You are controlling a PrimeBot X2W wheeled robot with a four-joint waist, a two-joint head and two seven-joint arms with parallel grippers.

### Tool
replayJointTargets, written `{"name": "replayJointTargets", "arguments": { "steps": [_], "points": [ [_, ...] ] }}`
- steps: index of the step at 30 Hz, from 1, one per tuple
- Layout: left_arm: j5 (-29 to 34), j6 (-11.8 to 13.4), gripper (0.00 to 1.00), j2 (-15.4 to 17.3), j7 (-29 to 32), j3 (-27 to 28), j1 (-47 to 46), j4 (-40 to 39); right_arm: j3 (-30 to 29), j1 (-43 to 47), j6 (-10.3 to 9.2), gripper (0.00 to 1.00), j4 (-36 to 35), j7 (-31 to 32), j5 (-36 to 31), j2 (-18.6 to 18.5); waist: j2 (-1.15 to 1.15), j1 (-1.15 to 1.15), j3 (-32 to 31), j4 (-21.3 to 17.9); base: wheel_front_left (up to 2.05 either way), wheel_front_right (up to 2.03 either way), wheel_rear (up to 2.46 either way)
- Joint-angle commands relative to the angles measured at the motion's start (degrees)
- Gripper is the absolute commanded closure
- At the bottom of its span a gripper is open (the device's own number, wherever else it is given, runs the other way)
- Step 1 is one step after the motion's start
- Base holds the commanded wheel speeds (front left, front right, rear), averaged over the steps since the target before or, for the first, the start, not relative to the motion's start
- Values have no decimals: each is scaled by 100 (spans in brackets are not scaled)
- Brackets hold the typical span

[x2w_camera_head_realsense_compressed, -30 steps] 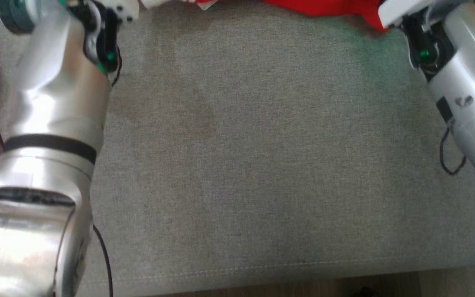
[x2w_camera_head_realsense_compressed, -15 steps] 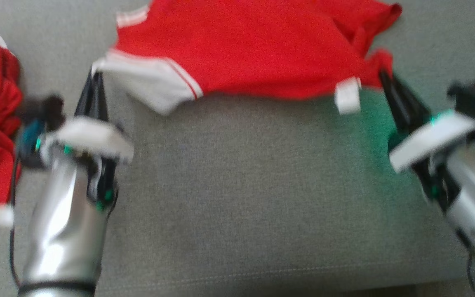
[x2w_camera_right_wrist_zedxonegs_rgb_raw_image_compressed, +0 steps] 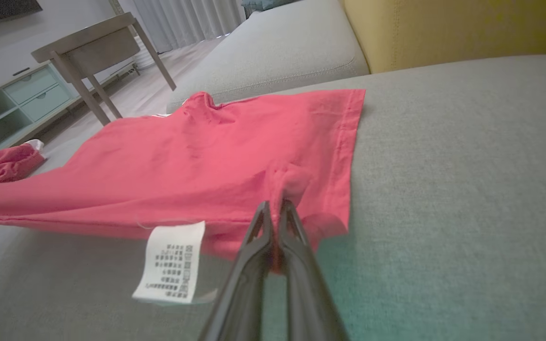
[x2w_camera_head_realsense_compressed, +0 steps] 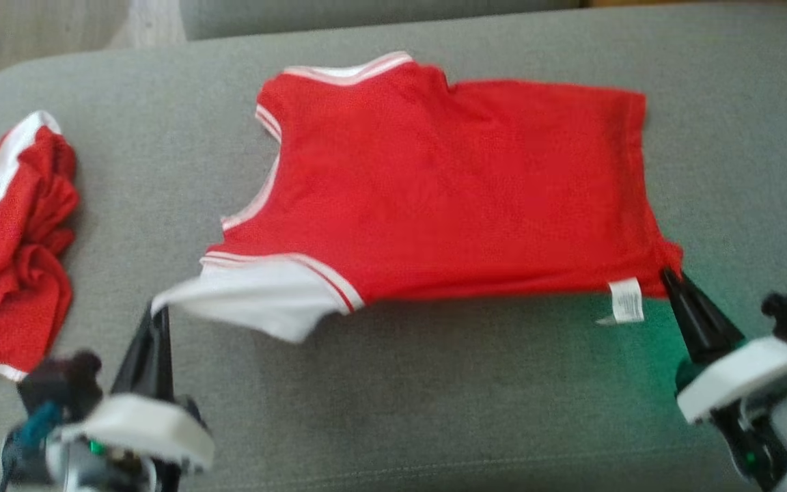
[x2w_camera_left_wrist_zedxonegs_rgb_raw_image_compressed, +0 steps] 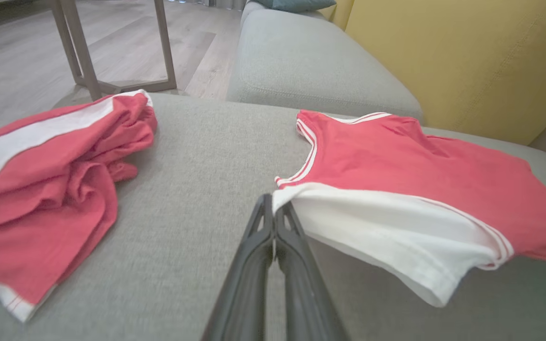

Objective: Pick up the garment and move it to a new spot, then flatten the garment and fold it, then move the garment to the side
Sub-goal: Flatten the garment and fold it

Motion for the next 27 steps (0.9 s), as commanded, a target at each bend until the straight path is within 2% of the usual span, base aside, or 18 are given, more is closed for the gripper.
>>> {"name": "replayJointTargets", "arguments": {
  "steps": [1,2,3,5,8,15,21,27],
  "points": [
    [75,174,100,113,226,248,198,-657,-327,326,36,100,-315,162,-215,-37,0,0,-119,62,0,0,0],
    [75,174,100,113,226,248,198,-657,-327,326,36,100,-315,162,-215,-37,0,0,-119,62,0,0,0],
    [90,276,100,90,444,196,540,-1045,-671,647,36,100,-537,372,-431,64,0,0,-176,99,0,0,0],
    [97,320,100,76,539,167,691,-1206,-842,811,36,100,-666,485,-524,124,0,0,-198,116,0,0,0],
    [123,461,100,30,837,56,1139,-1698,-1529,1429,36,100,-1199,948,-927,371,0,0,-246,154,0,0,0],
    [116,494,100,77,1095,-14,1278,-1939,-2229,2056,36,100,-2138,1668,-1443,943,0,0,-254,95,0,0,0],
    [37,226,100,224,1263,-125,634,-1576,-2447,1942,36,100,-2311,2004,-1580,1225,0,0,-62,-8,0,0,0],
    [-251,-193,100,381,1591,-176,-534,-685,-2502,1444,36,100,-2084,1927,-1616,1301,0,0,251,-96,0,0,0]
  ]
}}
